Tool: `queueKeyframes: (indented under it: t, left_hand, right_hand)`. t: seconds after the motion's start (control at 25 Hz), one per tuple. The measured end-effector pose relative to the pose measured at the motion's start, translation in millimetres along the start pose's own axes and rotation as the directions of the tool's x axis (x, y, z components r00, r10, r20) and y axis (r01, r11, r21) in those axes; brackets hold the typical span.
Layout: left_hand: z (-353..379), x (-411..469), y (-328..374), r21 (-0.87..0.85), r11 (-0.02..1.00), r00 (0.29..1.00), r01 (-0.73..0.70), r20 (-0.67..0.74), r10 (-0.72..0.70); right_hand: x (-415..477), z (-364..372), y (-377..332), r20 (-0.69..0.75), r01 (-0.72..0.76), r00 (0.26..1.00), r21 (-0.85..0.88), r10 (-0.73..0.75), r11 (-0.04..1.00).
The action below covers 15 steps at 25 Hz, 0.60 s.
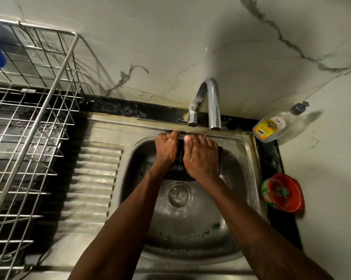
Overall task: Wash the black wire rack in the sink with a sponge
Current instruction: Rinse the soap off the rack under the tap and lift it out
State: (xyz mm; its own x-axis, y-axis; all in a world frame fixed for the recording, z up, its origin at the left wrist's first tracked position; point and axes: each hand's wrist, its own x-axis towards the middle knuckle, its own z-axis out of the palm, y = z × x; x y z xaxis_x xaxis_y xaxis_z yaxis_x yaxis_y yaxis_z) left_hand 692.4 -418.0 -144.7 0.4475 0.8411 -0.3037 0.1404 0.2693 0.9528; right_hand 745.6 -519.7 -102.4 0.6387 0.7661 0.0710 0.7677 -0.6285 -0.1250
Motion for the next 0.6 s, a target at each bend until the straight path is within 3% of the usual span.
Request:
queueKeyframes:
  t: [0.08, 0.12, 0.24, 0.36, 0.48, 0.56, 0.6]
  left_hand:
    - [-12, -3, -5, 0.036, 0.999, 0.999, 0.000, 0.038, -0.001]
    - [-16, -5, -10, 0.046, 0.999, 0.998, 0.001, 0.056, -0.003]
    - [-22, -2, -20, -0.088, 0.992, 0.995, 0.095, 0.033, -0.092]
    - [-13, 1, -22, 0.009, 0.997, 0.995, 0.082, 0.057, -0.083]
    - [-6, -4, -22, 0.133, 0.989, 0.983, 0.060, 0.163, -0.081]
    - [-6, 0, -27, 0.174, 0.984, 0.982, 0.048, 0.171, -0.078]
    - [-6, 2, -30, 0.135, 0.988, 0.983, 0.069, 0.157, -0.090]
  right_hand:
    - [-4, 4, 13, -0.026, 0.213, 0.977, 0.023, -0.213, 0.977]
    - [4, 1, 17, 0.018, 0.209, 0.978, 0.041, -0.210, 0.977]
    - [30, -8, 16, 0.117, -0.076, 0.990, -0.057, 0.083, 0.995]
    - [19, 2, -17, 0.038, -0.150, 0.987, -0.129, 0.156, 0.980]
    - [-3, 8, -32, -0.075, 0.029, 0.997, -0.060, -0.033, 0.998]
    - [2, 3, -7, 0.001, 0.206, 0.978, -0.062, -0.206, 0.977]
    - [6, -3, 10, 0.063, 0.225, 0.973, -0.045, -0.222, 0.973]
